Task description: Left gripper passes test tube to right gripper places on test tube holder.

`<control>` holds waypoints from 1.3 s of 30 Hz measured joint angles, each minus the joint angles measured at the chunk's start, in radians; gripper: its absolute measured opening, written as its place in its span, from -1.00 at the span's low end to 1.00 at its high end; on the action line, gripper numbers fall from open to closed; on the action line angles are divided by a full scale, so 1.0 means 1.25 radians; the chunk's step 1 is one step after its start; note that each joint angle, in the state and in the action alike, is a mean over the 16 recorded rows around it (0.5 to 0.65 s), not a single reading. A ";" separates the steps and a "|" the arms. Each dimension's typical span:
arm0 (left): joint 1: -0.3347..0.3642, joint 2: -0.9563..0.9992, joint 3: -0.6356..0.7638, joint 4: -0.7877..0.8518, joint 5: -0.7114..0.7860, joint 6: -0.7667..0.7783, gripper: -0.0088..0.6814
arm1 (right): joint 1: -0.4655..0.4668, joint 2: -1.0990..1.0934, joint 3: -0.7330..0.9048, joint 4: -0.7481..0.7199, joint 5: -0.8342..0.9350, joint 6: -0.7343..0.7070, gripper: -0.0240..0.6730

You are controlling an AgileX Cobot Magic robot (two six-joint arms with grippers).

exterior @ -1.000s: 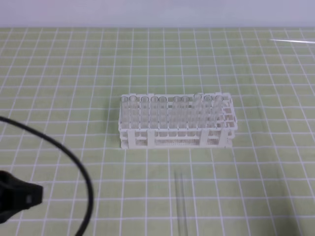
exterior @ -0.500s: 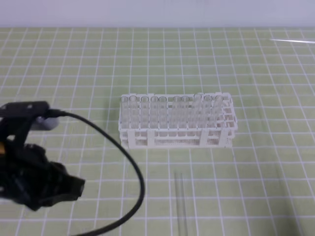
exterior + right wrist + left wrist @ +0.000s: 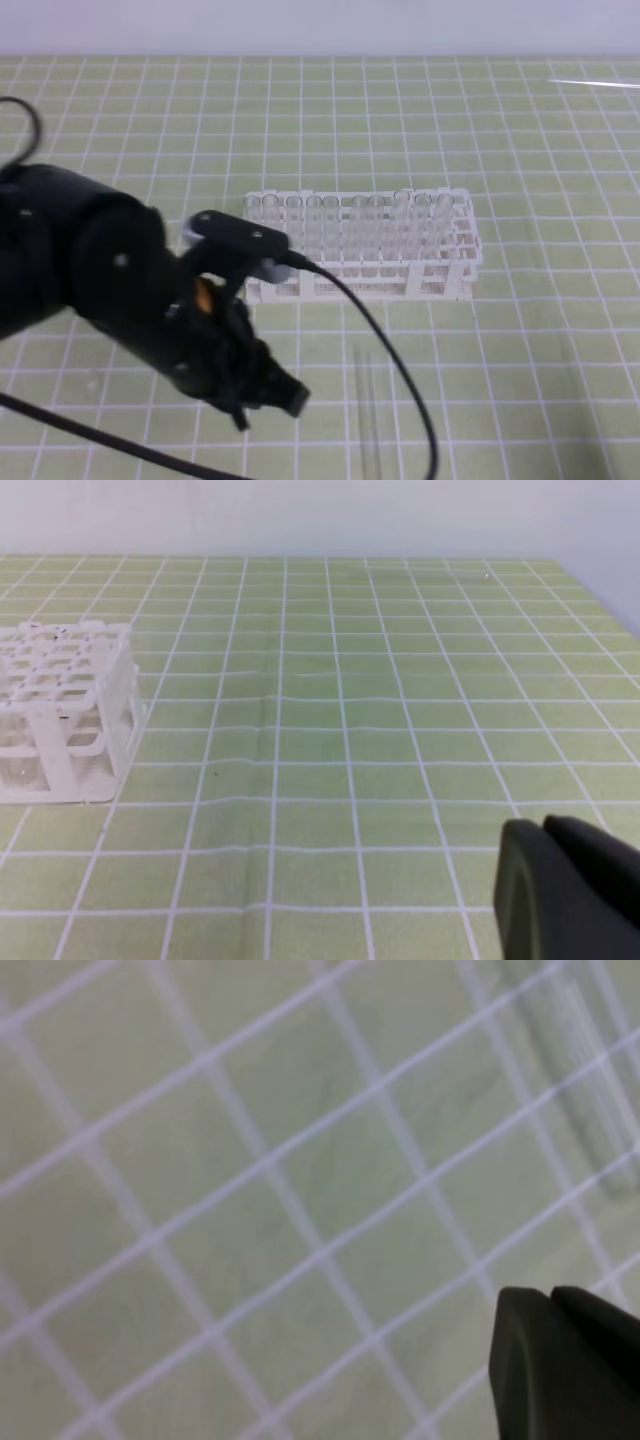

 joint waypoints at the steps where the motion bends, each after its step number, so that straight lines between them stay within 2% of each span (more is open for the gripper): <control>1: -0.012 0.013 -0.004 0.001 -0.012 -0.001 -0.97 | 0.000 0.000 0.000 0.000 0.000 0.000 -0.94; 7: -0.063 0.086 -0.020 -0.022 -0.082 -0.038 -0.97 | 0.000 0.000 0.000 0.000 0.000 0.000 -0.94; 16: -0.086 0.196 -0.058 -0.079 -0.114 -0.128 -0.97 | 0.000 0.000 0.000 0.000 0.000 0.000 -0.94; 31: -0.145 0.334 -0.166 -0.134 -0.038 -0.162 -0.90 | 0.000 0.000 0.000 0.000 0.000 0.000 -0.94; 39: -0.157 0.389 -0.208 -0.127 0.002 -0.199 -0.88 | 0.000 0.000 0.000 0.000 0.000 0.000 -0.94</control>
